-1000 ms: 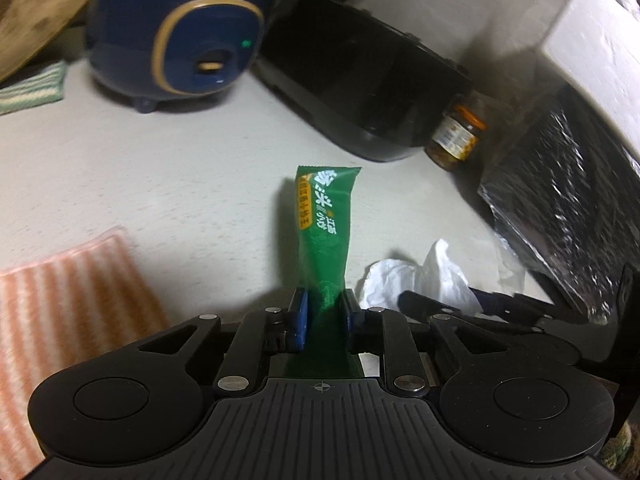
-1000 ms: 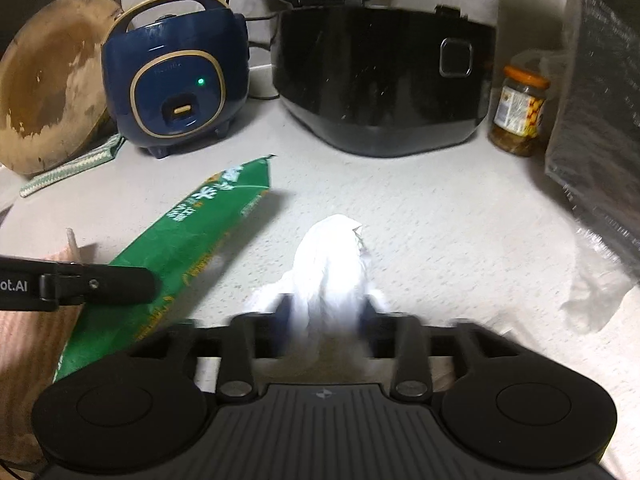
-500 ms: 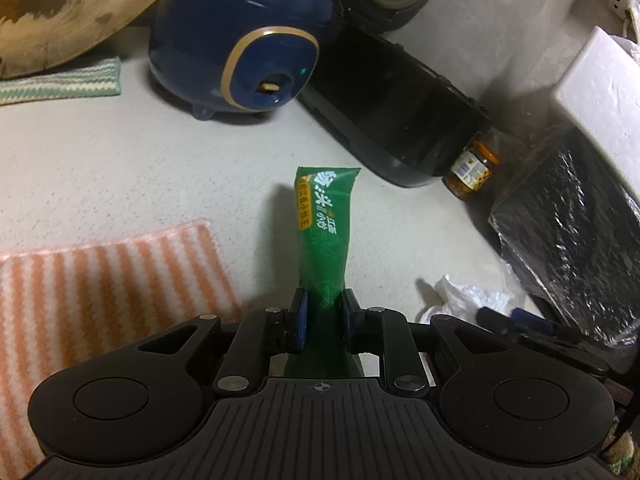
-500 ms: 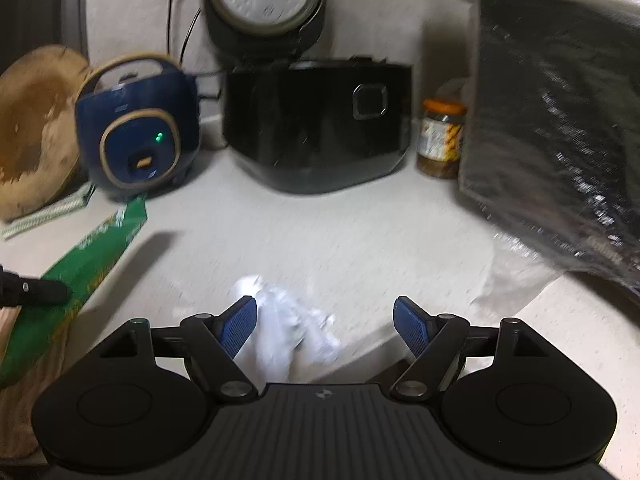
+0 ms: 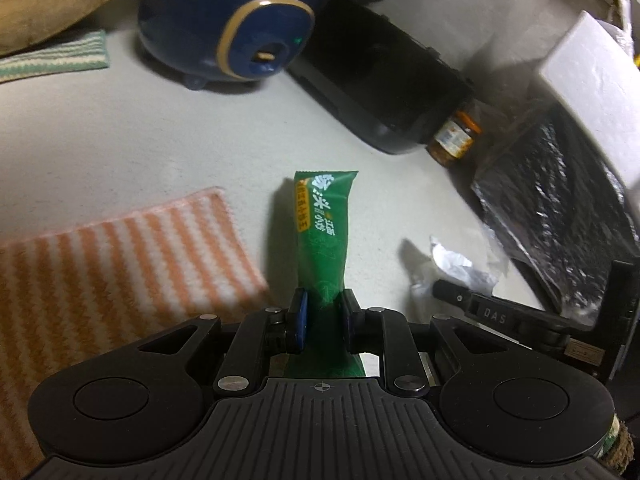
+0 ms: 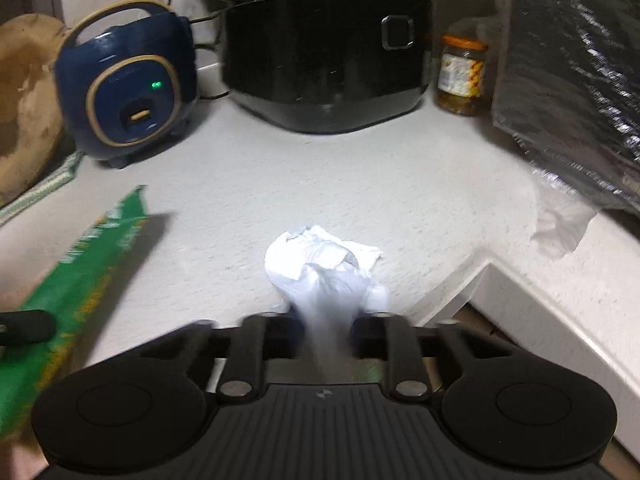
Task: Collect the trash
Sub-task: 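Lift the packet and tissue and carry both tools down over the bin, then open both tools to drop the packet and tissue into the bin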
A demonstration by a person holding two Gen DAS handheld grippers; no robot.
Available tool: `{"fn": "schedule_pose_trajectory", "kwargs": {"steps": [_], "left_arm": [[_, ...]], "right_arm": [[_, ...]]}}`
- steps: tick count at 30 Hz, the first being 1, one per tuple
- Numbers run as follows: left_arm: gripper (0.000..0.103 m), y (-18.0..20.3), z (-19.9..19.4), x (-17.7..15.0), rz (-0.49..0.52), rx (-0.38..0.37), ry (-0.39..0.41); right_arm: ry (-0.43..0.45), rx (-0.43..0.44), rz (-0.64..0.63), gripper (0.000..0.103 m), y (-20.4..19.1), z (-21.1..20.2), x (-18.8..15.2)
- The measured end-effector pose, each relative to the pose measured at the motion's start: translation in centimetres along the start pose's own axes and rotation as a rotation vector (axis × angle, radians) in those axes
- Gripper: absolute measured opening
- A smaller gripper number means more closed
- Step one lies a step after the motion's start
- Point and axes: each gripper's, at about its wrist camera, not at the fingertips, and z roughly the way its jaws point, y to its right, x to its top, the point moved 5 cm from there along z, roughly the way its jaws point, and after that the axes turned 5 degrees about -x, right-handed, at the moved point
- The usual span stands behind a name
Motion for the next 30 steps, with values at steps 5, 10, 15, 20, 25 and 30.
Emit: {"fn": "schedule_pose_trajectory", "kwargs": {"steps": [5,10,15,20,25,30], "left_arm": [[0.021,2.1,0.1,-0.7,0.045,-0.069,-0.01],[0.021,5.8,0.4,-2.9,0.094,-0.119,-0.036],[0.02,10.9,2.6,-7.2,0.111,-0.14,-0.113],[0.019,14.5,6.3,-14.2,0.115,-0.113,-0.305],[0.018,14.0,10.8,-22.3,0.018,-0.038,-0.525],[0.018,10.1,16.4,-27.4,-0.068,0.085,-0.622]], "right_arm": [[0.04,0.06,0.078,0.012,-0.8,-4.2,-0.4],[0.125,0.02,0.06,0.012,0.6,-8.2,-2.3],[0.15,-0.001,0.168,0.012,6.7,-11.5,-6.2],[0.112,-0.112,0.248,0.012,15.0,-14.3,-13.3],[-0.032,-0.093,0.404,0.012,21.2,-13.9,-21.1],[-0.156,-0.062,0.444,0.012,23.0,-10.9,-26.0]]}}
